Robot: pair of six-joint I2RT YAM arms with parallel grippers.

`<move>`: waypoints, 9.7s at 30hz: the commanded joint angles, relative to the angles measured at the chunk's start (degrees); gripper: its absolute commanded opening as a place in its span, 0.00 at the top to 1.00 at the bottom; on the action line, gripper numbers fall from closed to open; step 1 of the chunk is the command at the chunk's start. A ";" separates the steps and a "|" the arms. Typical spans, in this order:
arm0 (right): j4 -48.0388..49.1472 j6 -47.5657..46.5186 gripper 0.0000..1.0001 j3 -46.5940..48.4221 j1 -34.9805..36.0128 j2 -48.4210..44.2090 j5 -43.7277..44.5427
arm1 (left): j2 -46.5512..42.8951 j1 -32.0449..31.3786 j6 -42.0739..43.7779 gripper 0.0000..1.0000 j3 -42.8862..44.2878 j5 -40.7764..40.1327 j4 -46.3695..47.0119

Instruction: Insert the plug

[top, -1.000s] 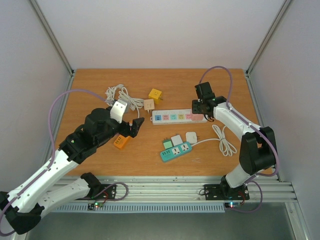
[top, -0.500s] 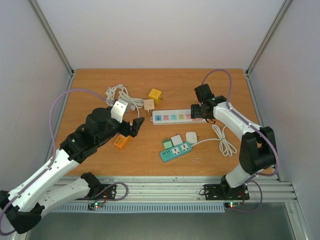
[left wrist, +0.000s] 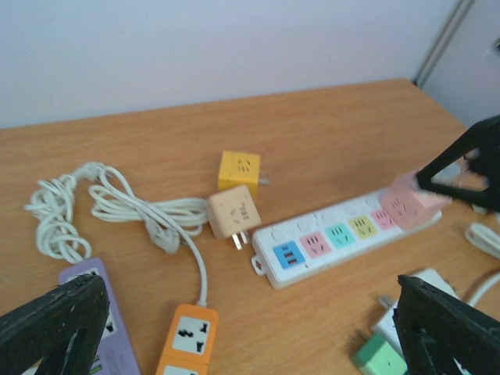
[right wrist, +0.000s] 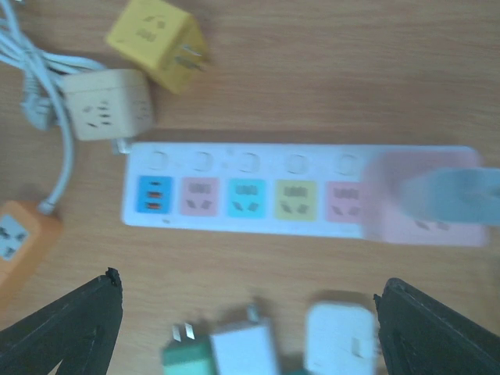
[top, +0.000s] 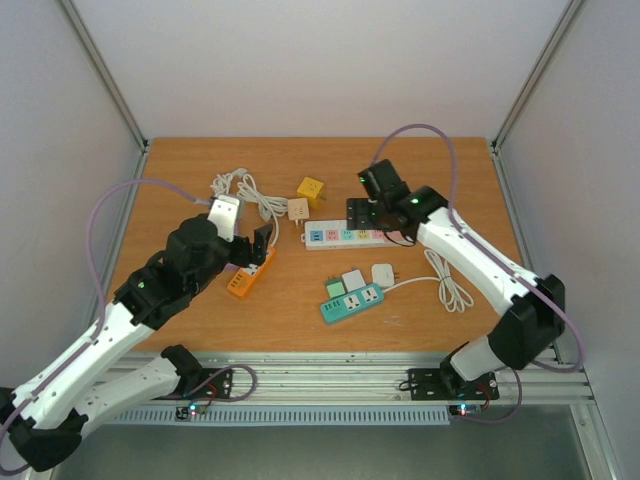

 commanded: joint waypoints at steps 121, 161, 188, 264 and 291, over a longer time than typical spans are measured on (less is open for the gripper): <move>31.89 42.06 0.42 -6.03 10.64 -11.06 -26.34 | 12.85 2.90 -17.22 0.51 -10.06 32.89 50.63; 14.11 -6.83 0.01 -3.09 4.38 -25.54 -52.45 | 9.56 8.26 -24.67 0.62 -1.74 74.43 46.71; 17.90 -1.84 0.63 -4.17 4.49 -20.82 -50.83 | 9.04 8.32 -14.77 0.21 3.74 62.98 22.94; 4.99 -4.53 0.64 3.47 -4.12 21.44 1.16 | -12.03 8.36 4.41 0.01 -4.24 7.56 8.03; 0.85 -2.74 0.62 3.24 -4.12 29.68 3.31 | -10.79 8.35 4.46 0.01 -4.06 6.75 7.39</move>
